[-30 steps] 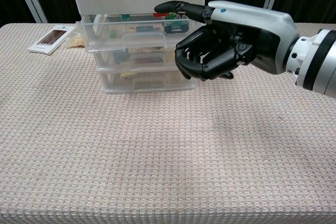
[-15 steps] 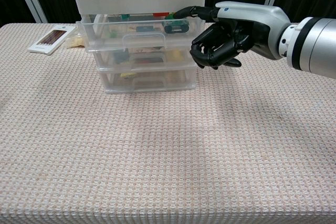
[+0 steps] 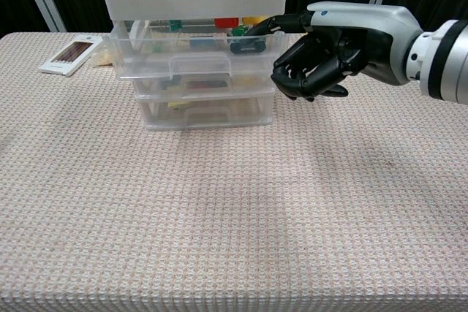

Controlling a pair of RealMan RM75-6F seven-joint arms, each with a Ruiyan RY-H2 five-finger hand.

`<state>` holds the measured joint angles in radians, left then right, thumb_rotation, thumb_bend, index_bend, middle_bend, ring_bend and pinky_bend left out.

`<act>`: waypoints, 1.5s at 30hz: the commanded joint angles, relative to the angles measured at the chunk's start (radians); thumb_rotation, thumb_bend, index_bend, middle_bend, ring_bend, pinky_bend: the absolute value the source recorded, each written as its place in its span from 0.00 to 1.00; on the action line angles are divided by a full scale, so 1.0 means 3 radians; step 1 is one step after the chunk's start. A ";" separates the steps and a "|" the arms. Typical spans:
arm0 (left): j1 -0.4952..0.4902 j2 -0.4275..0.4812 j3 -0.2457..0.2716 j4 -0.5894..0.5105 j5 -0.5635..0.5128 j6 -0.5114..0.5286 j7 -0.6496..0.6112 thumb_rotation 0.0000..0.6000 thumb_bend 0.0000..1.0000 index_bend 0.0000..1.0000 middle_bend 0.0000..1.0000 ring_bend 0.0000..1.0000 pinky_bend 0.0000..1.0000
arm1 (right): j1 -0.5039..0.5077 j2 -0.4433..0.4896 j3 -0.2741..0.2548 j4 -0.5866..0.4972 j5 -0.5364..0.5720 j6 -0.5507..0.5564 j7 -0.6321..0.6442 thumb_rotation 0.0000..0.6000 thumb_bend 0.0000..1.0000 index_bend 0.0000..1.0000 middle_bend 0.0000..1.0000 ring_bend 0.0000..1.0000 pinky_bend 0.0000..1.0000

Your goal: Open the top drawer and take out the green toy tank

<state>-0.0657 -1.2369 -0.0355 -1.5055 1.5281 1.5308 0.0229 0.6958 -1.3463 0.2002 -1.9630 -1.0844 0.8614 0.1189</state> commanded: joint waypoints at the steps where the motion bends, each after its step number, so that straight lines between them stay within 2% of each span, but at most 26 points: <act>1: -0.0003 -0.0005 -0.0001 0.0009 0.0001 -0.0001 -0.0006 1.00 0.06 0.17 0.18 0.18 0.21 | -0.0062 0.0094 -0.0067 -0.0106 -0.0107 -0.0029 0.0083 1.00 0.45 0.18 0.66 0.68 0.87; 14: -0.0009 -0.0052 -0.0009 0.0067 -0.0005 0.0005 -0.0045 1.00 0.06 0.17 0.18 0.18 0.21 | -0.0213 0.0352 -0.0271 -0.0363 -0.0572 -0.0039 0.0231 1.00 0.45 0.18 0.66 0.69 0.87; 17: -0.0003 -0.0062 -0.0010 0.0079 0.0001 0.0024 -0.0051 1.00 0.06 0.17 0.18 0.18 0.21 | -0.0207 0.0420 -0.0309 -0.0393 -0.0630 -0.0077 0.0206 1.00 0.45 0.13 0.66 0.69 0.87; 20: 0.0007 -0.0071 -0.0013 0.0093 0.0003 0.0049 -0.0058 1.00 0.06 0.17 0.18 0.18 0.21 | -0.0190 0.0618 -0.0377 -0.0485 -0.0761 -0.0137 0.0076 1.00 0.44 0.01 0.66 0.69 0.87; 24: 0.0024 -0.0076 -0.0008 0.0105 0.0004 0.0072 -0.0064 1.00 0.06 0.17 0.18 0.18 0.21 | -0.0190 0.0967 -0.0417 -0.0710 -0.0933 -0.0114 -0.0165 1.00 0.38 0.00 0.65 0.68 0.87; 27: 0.0038 -0.0085 -0.0007 0.0109 0.0006 0.0097 -0.0073 1.00 0.06 0.17 0.18 0.18 0.21 | -0.0140 0.1253 -0.0360 -0.0924 -0.1039 -0.0093 -0.0394 1.00 0.36 0.00 0.66 0.69 0.87; 30: 0.0047 -0.0097 -0.0012 0.0115 0.0014 0.0125 -0.0102 1.00 0.06 0.17 0.18 0.18 0.21 | -0.0011 0.1400 -0.0198 -0.1035 -0.1021 -0.0032 -0.0854 1.00 0.36 0.01 0.71 0.75 0.90; 32: 0.0052 -0.0097 -0.0008 0.0114 0.0025 0.0137 -0.0102 1.00 0.06 0.17 0.18 0.18 0.21 | 0.0103 0.1381 -0.0090 -0.1038 -0.0927 0.0018 -0.1270 1.00 0.36 0.06 0.76 0.79 0.94; 35: 0.0073 -0.0087 0.0005 0.0091 0.0050 0.0177 -0.0080 1.00 0.06 0.17 0.18 0.18 0.21 | 0.0394 0.1215 0.0037 -0.0966 -0.0595 0.0060 -0.2226 1.00 0.35 0.16 0.84 0.86 0.99; 39: 0.0111 -0.0080 0.0014 0.0068 0.0040 0.0215 -0.0074 1.00 0.06 0.17 0.18 0.18 0.21 | 0.0756 0.0884 0.0065 -0.0852 -0.0042 0.0236 -0.3288 1.00 0.27 0.20 0.90 0.92 1.00; 42: 0.0130 -0.0085 0.0010 0.0081 0.0014 0.0222 -0.0098 1.00 0.06 0.17 0.18 0.18 0.21 | 0.0969 0.0599 0.0041 -0.0722 0.0203 0.0480 -0.3921 1.00 0.21 0.23 0.96 0.97 1.00; 45: 0.0139 -0.0089 0.0006 0.0106 -0.0009 0.0214 -0.0133 1.00 0.06 0.17 0.18 0.18 0.21 | 0.1113 0.0363 0.0007 -0.0584 0.0337 0.0641 -0.4289 1.00 0.17 0.26 0.99 1.00 1.00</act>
<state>-0.0247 -1.2632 -0.0332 -1.4755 1.5269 1.5958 -0.0149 0.9096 -1.1040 0.1920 -2.2021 -1.1174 0.9547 -0.9511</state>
